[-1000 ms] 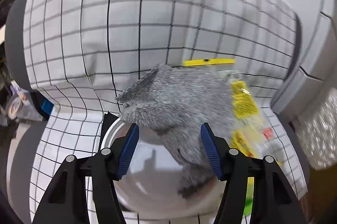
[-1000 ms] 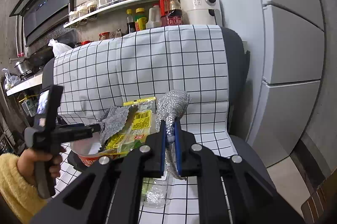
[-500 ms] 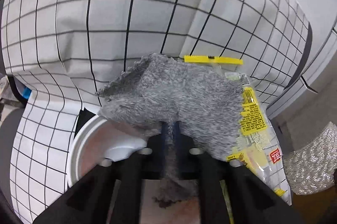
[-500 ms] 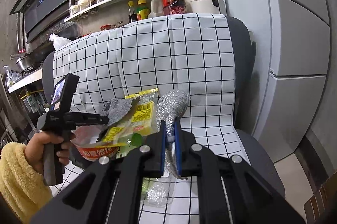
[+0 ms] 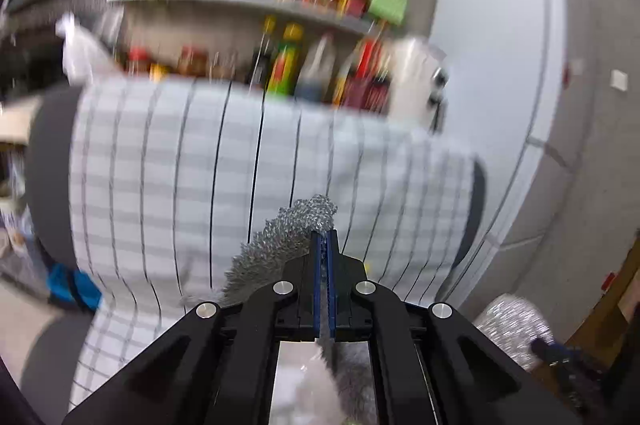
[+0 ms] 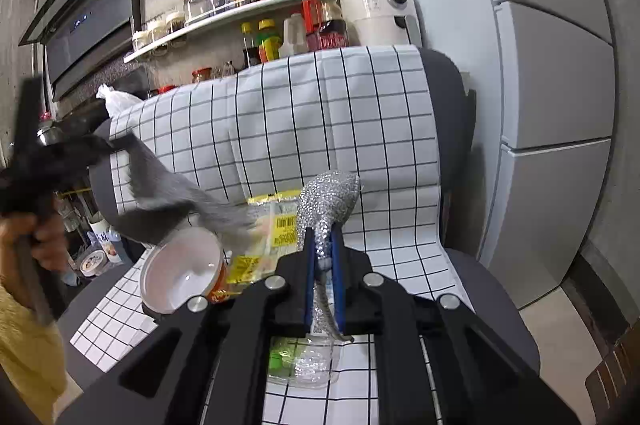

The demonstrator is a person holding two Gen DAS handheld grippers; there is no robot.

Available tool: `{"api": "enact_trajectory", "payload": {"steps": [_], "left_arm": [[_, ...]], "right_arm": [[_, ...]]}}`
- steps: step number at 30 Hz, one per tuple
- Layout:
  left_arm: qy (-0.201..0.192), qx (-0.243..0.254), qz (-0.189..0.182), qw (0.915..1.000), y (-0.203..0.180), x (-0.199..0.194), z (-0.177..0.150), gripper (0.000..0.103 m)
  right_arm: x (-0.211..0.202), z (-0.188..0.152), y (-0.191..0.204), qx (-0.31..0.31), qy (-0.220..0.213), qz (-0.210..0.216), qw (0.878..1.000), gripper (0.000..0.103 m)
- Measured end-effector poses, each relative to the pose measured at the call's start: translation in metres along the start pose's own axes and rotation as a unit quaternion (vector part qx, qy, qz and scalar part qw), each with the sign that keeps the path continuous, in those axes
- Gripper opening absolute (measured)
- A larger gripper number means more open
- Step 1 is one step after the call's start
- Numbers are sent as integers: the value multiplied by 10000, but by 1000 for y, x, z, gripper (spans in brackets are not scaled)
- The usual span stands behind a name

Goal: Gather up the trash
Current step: 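Grasp the grey cloth in the noodle bowl with the left tool, lift, then carry both items to the bin while the left tool releases the grey cloth inside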

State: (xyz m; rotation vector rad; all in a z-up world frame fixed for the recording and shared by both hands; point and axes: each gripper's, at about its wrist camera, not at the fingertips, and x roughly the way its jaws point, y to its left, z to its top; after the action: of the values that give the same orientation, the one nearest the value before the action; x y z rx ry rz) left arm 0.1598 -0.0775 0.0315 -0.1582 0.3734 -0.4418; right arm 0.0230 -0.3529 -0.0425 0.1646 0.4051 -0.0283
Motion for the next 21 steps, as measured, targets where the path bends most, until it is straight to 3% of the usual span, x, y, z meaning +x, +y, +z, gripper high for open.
{"api": "enact_trajectory", "payload": {"steps": [4, 9, 16, 21], "left_arm": [[-488, 305, -117, 9983, -18, -43, 24, 2], [-515, 608, -438, 9959, -41, -76, 26, 2], [-290, 840, -1015, 9909, -75, -101, -21, 2], [-64, 1020, -1614, 9816, -112, -108, -60, 2]], "right_arm": [[-16, 3, 4, -11, -117, -35, 9999, 8], [-38, 1, 4, 37, -225, -78, 9997, 8], [-80, -12, -12, 130, -361, -374, 9986, 8], [-116, -30, -38, 300, -377, -844, 9953, 8]]}}
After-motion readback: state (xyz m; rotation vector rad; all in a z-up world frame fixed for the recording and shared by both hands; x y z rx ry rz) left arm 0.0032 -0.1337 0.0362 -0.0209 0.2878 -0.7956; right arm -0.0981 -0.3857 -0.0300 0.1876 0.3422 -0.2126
